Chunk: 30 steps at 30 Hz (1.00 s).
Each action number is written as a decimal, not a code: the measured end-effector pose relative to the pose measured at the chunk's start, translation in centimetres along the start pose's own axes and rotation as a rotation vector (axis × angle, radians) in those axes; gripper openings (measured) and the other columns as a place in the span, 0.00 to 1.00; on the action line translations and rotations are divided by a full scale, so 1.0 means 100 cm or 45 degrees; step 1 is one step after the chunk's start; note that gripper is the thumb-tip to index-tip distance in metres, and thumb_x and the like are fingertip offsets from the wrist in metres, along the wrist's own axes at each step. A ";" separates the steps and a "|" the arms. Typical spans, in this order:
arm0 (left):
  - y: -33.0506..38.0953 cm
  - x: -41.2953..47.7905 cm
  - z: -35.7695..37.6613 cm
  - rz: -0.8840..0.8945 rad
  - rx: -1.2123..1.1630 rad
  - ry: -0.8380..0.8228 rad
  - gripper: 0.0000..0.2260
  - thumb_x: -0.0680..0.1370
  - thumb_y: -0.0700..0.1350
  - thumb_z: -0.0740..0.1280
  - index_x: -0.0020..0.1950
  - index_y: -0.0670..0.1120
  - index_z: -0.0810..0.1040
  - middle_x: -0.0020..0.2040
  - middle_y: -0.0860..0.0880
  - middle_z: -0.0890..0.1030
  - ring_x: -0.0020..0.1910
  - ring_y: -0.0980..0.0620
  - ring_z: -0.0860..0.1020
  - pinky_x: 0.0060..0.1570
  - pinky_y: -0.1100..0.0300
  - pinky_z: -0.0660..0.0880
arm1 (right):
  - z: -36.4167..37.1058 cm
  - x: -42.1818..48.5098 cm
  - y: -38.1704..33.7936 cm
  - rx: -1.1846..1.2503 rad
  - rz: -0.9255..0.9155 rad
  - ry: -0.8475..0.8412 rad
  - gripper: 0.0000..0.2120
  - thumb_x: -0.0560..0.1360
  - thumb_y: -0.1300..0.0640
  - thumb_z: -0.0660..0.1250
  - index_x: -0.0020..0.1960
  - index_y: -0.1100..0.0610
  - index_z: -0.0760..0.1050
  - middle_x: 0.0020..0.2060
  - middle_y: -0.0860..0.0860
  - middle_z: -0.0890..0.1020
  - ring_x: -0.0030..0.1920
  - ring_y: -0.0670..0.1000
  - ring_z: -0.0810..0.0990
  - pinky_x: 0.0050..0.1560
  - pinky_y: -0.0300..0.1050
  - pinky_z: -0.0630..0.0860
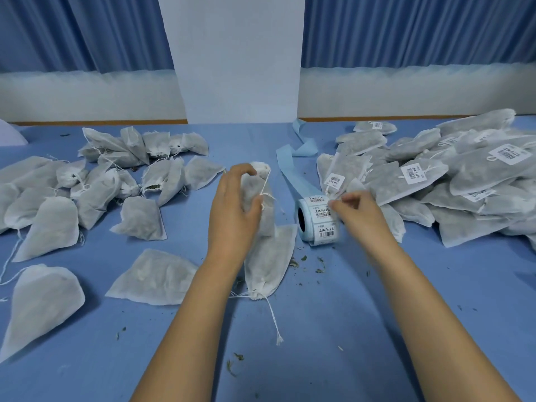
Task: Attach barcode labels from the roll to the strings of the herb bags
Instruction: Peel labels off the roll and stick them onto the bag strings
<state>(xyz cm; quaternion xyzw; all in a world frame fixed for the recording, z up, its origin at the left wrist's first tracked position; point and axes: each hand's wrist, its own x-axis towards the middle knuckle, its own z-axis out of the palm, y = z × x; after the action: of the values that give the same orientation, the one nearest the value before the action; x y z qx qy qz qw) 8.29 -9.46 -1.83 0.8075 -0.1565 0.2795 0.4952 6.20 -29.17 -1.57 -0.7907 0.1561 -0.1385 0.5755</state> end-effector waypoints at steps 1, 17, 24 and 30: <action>-0.002 0.000 0.001 0.045 0.077 0.005 0.17 0.74 0.34 0.65 0.50 0.58 0.72 0.56 0.57 0.73 0.49 0.59 0.72 0.42 0.70 0.68 | 0.001 0.001 0.003 0.071 0.134 -0.125 0.12 0.76 0.59 0.67 0.58 0.62 0.74 0.46 0.50 0.79 0.41 0.43 0.77 0.38 0.35 0.71; -0.013 0.000 0.017 0.297 0.231 -0.438 0.15 0.73 0.45 0.75 0.59 0.45 0.83 0.59 0.54 0.76 0.56 0.56 0.62 0.56 0.79 0.58 | 0.025 -0.013 0.006 0.111 -0.053 -0.358 0.09 0.72 0.61 0.72 0.50 0.65 0.78 0.43 0.57 0.84 0.40 0.51 0.82 0.45 0.43 0.78; -0.012 0.000 0.019 0.255 0.164 -0.351 0.11 0.72 0.42 0.76 0.53 0.43 0.85 0.52 0.56 0.76 0.55 0.54 0.66 0.56 0.77 0.62 | 0.027 -0.013 0.006 0.145 -0.044 -0.353 0.09 0.72 0.60 0.73 0.49 0.64 0.78 0.40 0.55 0.83 0.40 0.50 0.82 0.47 0.46 0.78; -0.011 -0.001 0.020 0.322 0.195 -0.324 0.09 0.73 0.42 0.75 0.51 0.43 0.86 0.54 0.50 0.81 0.55 0.51 0.68 0.55 0.67 0.66 | 0.028 -0.014 0.007 0.166 -0.050 -0.340 0.06 0.73 0.60 0.72 0.45 0.62 0.78 0.40 0.56 0.84 0.40 0.51 0.82 0.45 0.44 0.77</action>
<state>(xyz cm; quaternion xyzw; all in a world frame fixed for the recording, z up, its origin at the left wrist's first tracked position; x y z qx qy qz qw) 9.40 -10.70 -3.40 0.8456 -0.2964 0.2463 0.3695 6.01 -26.43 -3.08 -0.7660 0.0534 -0.0530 0.6384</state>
